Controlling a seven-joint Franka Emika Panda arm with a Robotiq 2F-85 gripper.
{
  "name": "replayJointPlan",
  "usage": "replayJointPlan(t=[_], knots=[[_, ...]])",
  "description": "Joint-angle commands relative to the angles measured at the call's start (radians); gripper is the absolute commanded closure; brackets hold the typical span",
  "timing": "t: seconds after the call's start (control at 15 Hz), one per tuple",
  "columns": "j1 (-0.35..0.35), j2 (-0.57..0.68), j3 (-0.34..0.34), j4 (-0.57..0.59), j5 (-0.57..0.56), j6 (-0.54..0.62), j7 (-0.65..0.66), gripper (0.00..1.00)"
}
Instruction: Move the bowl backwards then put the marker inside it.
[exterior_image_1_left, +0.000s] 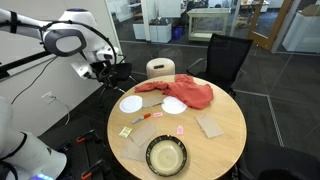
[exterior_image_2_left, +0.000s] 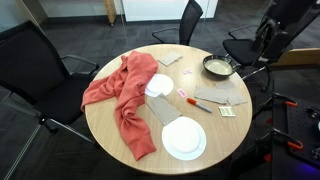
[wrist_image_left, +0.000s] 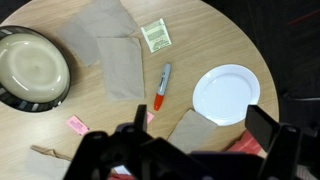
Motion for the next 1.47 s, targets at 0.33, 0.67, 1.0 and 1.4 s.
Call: replayJointPlan(t=[0.33,0.67,1.0,1.4], knots=[[-0.145,0.220,-0.015,0.097,-0.122,0.224,0.179,0.00],[-0.212,0.378,-0.017,0.175,-0.296,0.345,0.414,0.00],[-0.202,0.517,-0.065,0.270,-0.438,0.345,0.635,0.00],[-0.161,0.640,-0.154,0.330,-0.455,0.338,0.717,0.00]])
